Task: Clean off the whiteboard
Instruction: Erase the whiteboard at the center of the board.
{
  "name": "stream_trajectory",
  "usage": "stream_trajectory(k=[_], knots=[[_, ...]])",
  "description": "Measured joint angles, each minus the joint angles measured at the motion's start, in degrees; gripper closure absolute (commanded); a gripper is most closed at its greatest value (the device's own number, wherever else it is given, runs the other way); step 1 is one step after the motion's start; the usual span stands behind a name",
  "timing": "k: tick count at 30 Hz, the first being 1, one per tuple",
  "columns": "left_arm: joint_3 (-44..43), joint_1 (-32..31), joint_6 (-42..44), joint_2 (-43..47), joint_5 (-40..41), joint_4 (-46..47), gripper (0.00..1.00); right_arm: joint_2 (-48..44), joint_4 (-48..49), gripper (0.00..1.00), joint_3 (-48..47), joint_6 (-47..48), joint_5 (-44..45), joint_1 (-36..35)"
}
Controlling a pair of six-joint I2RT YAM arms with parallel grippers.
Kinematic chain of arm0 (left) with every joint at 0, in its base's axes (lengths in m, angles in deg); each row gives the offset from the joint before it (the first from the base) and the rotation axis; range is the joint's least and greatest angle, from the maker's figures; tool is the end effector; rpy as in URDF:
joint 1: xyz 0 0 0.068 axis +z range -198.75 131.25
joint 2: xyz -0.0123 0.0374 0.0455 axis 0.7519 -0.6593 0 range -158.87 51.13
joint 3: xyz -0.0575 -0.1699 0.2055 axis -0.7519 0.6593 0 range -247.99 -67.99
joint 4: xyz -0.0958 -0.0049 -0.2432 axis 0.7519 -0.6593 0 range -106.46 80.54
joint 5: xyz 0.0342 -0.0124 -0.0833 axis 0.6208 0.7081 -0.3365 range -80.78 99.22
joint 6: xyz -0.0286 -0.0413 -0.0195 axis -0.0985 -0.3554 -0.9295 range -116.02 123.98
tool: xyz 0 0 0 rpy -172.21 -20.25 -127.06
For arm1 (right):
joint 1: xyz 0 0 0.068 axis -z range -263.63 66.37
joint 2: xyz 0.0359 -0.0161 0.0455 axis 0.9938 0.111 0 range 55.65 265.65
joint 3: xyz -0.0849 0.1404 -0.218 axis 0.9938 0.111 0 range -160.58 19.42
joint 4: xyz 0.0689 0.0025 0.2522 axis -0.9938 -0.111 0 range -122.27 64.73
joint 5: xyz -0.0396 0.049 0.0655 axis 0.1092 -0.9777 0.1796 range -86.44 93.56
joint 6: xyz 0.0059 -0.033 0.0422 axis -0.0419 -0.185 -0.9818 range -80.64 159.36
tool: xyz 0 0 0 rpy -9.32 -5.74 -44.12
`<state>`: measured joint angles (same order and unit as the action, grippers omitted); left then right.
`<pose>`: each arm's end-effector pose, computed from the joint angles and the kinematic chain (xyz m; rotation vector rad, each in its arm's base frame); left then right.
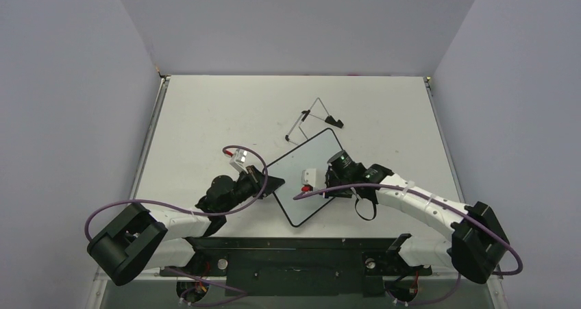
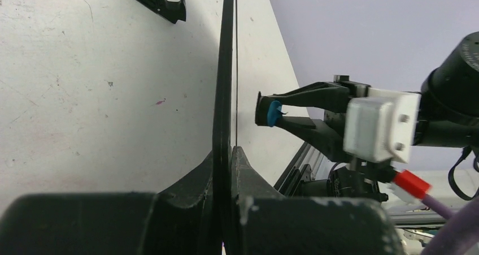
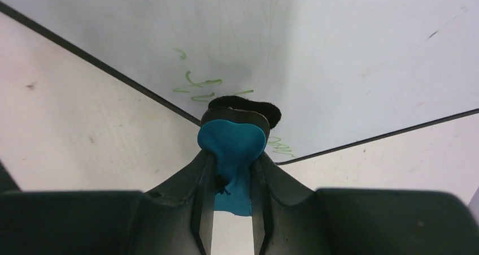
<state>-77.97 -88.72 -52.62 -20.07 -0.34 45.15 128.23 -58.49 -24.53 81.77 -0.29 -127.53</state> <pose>0.1601 -0.1419 0.1650 -0.1339 1.8876 -1.3597 0.1687 0.1656 0.2041 -1.8285 1.9175 0.0978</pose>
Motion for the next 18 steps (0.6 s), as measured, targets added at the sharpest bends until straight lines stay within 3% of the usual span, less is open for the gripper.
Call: stream_trajectory(k=[4,8,13,18], knots=[[0.09,0.00,-0.17,0.26,-0.07,-0.02,1.00,-3.65,-1.33,1.00,-0.09,2.58,-5.51,-0.52],[0.09,0.00,-0.20,0.26,-0.09,-0.02,1.00,-1.75,-1.53,1.00,-0.09,3.74,-5.84,-5.46],[0.09,0.00,-0.13,0.13,-0.15,-0.02,1.00,5.27,-1.14,1.00,-0.52,2.99,-1.73,-12.46],[0.09,0.09,0.11,0.15,1.01,0.07,1.00,6.16,0.39,1.00,-0.94,0.81,4.11,-12.48]])
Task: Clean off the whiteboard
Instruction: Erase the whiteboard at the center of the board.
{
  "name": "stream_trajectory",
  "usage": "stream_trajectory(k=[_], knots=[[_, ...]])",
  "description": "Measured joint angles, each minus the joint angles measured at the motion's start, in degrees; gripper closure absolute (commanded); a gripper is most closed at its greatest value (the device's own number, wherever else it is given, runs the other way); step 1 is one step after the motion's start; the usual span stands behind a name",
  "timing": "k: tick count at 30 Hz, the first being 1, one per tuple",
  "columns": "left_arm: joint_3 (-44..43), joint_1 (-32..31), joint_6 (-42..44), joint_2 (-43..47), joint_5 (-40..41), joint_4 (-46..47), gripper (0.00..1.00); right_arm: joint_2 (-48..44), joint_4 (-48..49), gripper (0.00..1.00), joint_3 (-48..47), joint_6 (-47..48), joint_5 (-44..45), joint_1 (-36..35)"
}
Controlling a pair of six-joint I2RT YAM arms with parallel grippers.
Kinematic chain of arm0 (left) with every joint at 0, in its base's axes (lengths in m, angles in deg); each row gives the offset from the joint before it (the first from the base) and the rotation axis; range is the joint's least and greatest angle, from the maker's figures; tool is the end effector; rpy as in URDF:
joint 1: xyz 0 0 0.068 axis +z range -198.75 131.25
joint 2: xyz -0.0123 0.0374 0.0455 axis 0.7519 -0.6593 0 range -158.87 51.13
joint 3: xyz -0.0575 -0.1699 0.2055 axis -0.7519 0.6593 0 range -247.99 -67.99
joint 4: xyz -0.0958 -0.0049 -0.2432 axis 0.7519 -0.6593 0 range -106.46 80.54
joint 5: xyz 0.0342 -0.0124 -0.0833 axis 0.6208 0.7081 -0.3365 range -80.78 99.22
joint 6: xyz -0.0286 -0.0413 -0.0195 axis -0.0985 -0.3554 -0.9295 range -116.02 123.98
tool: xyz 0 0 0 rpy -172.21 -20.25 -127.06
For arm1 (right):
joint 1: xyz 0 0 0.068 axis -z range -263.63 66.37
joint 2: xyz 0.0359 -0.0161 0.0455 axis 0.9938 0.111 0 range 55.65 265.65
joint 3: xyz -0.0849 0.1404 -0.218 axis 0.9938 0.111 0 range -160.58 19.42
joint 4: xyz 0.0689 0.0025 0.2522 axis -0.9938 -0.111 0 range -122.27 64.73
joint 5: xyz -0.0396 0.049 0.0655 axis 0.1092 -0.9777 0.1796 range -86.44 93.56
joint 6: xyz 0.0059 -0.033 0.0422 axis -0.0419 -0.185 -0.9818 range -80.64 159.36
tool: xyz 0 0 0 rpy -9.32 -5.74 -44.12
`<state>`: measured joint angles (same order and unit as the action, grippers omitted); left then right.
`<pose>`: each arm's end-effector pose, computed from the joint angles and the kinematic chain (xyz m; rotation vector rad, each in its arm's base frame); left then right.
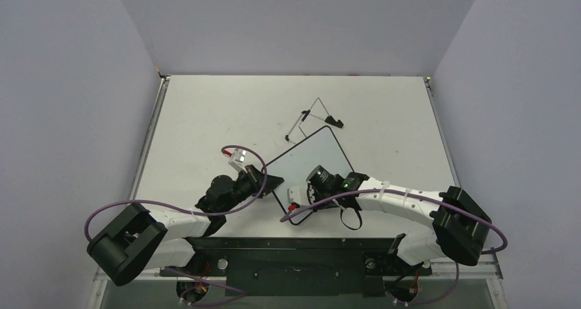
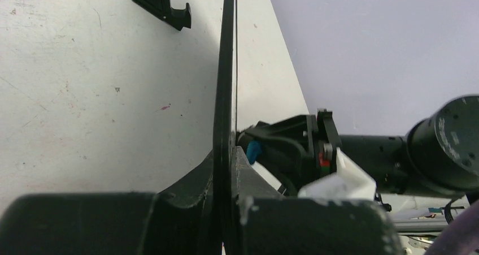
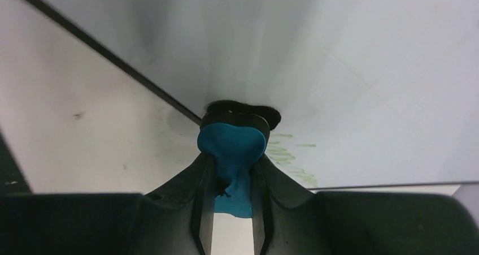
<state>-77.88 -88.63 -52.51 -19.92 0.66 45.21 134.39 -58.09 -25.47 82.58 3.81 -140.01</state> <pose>0.1605 -0.1409 0.1652 -0.1474 1.8793 -1.3451 0.1379 0.2070 0.1852 -2.0889 1.7668 0.0589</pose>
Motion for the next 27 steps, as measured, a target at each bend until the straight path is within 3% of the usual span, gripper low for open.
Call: stream_trajectory(k=[7,12,19,27], knots=[[0.00,-0.02,-0.35,-0.17,-0.68,0.07,1.00,0.20,2.89,1.00,-0.22,-3.93,5.05,8.13],[0.00,0.11,-0.44,-0.87,-0.59,0.83,1.00,1.75,1.66,1.00,-1.77,-4.37,5.42,5.01],[0.00,0.17,-0.31,-0.87,-0.61,0.87,1.00,1.62,-2.05,1.00,-3.72,-3.43,-4.26,0.70],[0.00,0.17,-0.33,-1.44,-0.61,1.57,1.00,1.64,-0.11,1.00,-3.39,-4.13,-3.63,9.44]])
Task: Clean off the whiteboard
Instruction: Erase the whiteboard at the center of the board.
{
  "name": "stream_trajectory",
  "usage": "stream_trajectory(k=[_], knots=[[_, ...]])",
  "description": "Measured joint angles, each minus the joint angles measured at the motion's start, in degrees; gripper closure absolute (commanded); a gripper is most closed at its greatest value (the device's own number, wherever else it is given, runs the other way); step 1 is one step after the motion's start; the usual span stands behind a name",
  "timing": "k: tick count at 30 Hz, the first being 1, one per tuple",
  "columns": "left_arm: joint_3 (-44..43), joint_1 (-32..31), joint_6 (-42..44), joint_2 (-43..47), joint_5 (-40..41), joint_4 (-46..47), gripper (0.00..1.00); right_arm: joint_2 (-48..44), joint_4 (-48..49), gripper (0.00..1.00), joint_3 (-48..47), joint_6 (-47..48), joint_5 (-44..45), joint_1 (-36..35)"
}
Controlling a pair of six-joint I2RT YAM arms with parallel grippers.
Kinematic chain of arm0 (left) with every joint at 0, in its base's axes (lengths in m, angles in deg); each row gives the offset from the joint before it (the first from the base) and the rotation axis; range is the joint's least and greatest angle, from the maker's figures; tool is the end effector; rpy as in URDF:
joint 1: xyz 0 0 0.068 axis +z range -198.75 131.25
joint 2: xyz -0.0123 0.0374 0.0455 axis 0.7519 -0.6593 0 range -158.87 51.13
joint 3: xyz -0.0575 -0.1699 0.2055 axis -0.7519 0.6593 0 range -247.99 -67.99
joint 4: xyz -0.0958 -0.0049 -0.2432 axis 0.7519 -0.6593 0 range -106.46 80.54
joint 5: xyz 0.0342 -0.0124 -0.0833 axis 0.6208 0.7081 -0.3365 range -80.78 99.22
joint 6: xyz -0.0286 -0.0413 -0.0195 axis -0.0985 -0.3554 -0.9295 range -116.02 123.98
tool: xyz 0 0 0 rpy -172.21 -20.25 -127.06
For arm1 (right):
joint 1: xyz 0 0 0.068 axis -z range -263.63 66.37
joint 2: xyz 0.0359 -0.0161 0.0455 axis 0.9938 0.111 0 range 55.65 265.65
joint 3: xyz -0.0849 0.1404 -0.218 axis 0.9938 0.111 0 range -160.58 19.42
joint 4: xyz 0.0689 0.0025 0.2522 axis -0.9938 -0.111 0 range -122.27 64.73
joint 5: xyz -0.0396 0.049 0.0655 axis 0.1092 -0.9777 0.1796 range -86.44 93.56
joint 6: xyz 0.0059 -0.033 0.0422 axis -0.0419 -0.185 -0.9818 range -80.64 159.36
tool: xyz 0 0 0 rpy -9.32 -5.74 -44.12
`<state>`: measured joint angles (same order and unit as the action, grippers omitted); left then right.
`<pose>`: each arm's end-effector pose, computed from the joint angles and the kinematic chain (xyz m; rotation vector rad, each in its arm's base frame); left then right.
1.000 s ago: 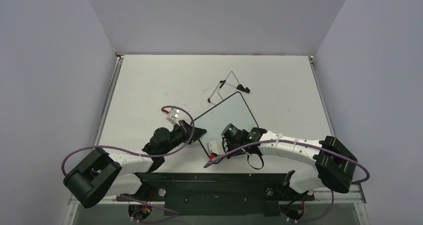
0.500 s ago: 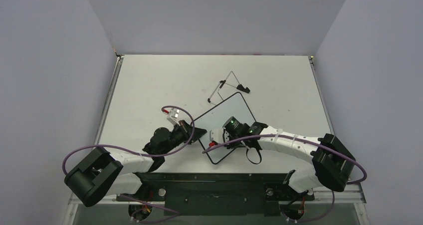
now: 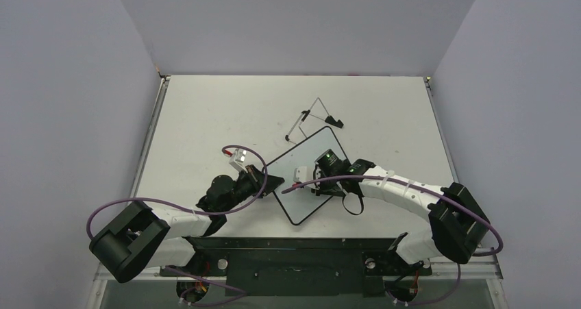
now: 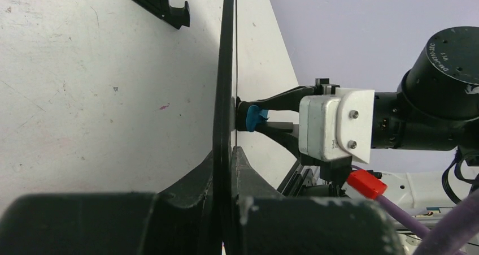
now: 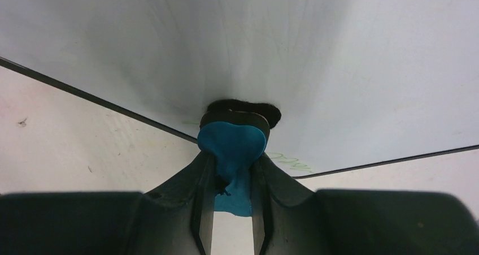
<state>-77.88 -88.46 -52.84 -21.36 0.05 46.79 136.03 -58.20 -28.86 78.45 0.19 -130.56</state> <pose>0.1618 -0.1417 0.1633 -0.1464 1.8800 -1.3563 0.1771 0.1924 0.1952 -1.8603 1.9683 0.1206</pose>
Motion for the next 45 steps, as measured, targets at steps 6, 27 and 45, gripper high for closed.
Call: stream_trajectory(k=[6,27,45], knots=[[0.00,0.00,0.00,0.07,-0.07,-0.07,1.00,-0.28,-0.61,1.00,0.48,0.50,-1.40,-0.37],[0.46,0.07,0.00,1.79,-0.07,-1.53,1.00,-0.83,1.40,1.00,0.59,-0.79,-1.51,-0.22],[2.14,0.68,0.33,4.35,-0.09,-1.90,1.00,0.15,0.42,1.00,1.53,0.22,-0.22,2.78]])
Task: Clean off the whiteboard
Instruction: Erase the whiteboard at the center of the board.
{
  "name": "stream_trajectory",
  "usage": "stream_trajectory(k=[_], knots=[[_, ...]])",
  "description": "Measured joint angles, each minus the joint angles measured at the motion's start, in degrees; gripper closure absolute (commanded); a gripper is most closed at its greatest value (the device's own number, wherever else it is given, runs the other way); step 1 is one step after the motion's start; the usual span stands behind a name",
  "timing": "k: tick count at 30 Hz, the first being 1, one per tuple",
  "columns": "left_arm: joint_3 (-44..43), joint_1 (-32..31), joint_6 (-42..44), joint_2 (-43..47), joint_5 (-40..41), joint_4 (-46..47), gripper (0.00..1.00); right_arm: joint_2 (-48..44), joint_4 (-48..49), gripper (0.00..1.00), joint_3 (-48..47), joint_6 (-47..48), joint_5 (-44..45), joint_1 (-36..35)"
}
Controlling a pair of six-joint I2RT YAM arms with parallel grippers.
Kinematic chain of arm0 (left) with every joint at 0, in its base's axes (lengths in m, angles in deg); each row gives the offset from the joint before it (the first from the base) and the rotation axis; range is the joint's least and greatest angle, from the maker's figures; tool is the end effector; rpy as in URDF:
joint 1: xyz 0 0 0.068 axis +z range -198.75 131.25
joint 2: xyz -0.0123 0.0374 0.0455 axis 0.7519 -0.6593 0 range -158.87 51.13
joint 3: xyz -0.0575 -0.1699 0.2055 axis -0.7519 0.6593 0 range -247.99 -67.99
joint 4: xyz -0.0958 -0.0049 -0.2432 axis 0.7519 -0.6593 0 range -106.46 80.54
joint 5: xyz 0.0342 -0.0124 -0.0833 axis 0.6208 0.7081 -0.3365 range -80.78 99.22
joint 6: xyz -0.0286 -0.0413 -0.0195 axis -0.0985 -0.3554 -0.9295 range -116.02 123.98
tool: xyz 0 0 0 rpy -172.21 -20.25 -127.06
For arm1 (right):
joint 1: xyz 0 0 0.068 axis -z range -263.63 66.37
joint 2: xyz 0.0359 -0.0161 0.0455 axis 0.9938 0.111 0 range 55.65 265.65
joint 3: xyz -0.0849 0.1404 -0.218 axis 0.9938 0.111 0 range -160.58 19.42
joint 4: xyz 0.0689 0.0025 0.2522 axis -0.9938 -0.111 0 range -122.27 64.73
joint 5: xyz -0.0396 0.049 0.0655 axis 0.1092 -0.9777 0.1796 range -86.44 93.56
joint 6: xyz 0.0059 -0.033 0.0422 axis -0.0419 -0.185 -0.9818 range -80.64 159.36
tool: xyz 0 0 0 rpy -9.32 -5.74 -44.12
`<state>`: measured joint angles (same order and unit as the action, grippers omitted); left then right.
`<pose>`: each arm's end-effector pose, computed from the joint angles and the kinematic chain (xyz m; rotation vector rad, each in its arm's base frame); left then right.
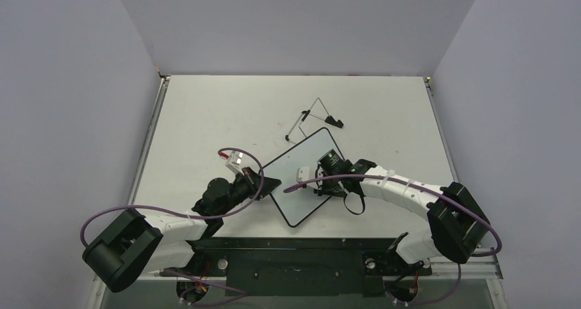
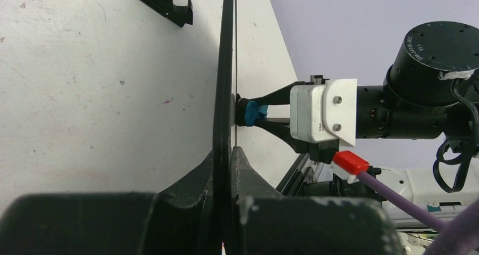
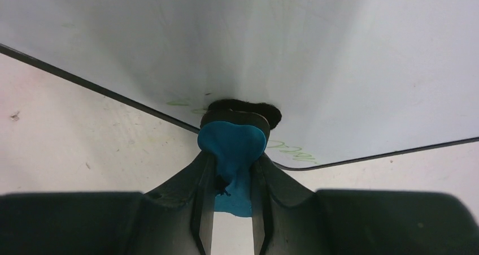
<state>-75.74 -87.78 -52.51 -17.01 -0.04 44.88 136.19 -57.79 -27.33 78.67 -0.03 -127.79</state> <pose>0.1544 -0.1325 0.1636 -0.1494 1.8704 -1.3481 0.1832 0.1810 0.1873 -1.8301 2.0245 0.1098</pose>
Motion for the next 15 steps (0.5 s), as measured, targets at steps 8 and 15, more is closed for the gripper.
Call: stream_trajectory(k=[8,15], knots=[[0.15,0.22,-0.02,0.42,-0.26,-0.28,1.00,-0.59,-4.02,1.00,0.42,4.33,-7.30,-6.19],[0.46,0.46,-0.04,0.81,-0.63,-0.37,1.00,-0.48,-2.62,1.00,0.48,2.19,-5.40,-1.29]])
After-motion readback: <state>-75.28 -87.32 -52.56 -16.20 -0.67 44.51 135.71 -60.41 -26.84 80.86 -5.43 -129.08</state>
